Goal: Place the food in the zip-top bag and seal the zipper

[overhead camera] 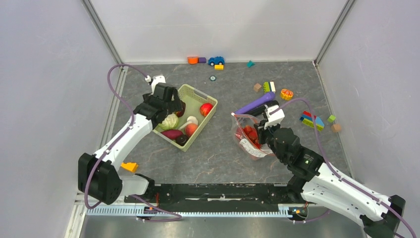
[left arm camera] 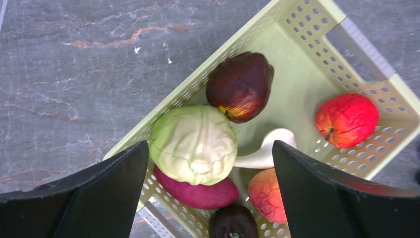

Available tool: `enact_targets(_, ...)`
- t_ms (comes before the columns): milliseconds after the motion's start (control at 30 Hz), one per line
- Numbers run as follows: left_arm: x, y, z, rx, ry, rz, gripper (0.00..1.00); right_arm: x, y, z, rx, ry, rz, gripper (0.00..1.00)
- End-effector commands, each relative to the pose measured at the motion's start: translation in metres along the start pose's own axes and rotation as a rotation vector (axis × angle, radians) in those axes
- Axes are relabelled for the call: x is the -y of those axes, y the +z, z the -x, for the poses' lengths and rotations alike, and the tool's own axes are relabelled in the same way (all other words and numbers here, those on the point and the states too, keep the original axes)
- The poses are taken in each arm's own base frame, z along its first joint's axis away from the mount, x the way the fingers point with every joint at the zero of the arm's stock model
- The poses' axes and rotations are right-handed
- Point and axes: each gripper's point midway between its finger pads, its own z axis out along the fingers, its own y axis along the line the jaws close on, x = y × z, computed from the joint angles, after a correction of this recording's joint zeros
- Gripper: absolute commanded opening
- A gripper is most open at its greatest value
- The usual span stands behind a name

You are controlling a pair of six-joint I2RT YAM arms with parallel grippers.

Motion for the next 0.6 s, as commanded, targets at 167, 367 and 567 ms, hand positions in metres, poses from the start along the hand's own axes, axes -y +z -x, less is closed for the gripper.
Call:
enact_targets(167,-0.014,0.026,-0.037,-0.096,0.048,0.058,1.0,-0.001,0.004,-0.001,-0.003,-0.016,-0.003,0.0)
enact_targets(367,-0.014,0.041,-0.056,-0.142,0.048,0.057,1.0,-0.002,0.004,-0.002,-0.007,-0.014,0.003,0.0)
enact_targets(567,-0.012,0.048,-0.065,-0.152,0.033,0.042,0.95,0.001,0.002,0.004,0.008,-0.009,-0.006,0.0)
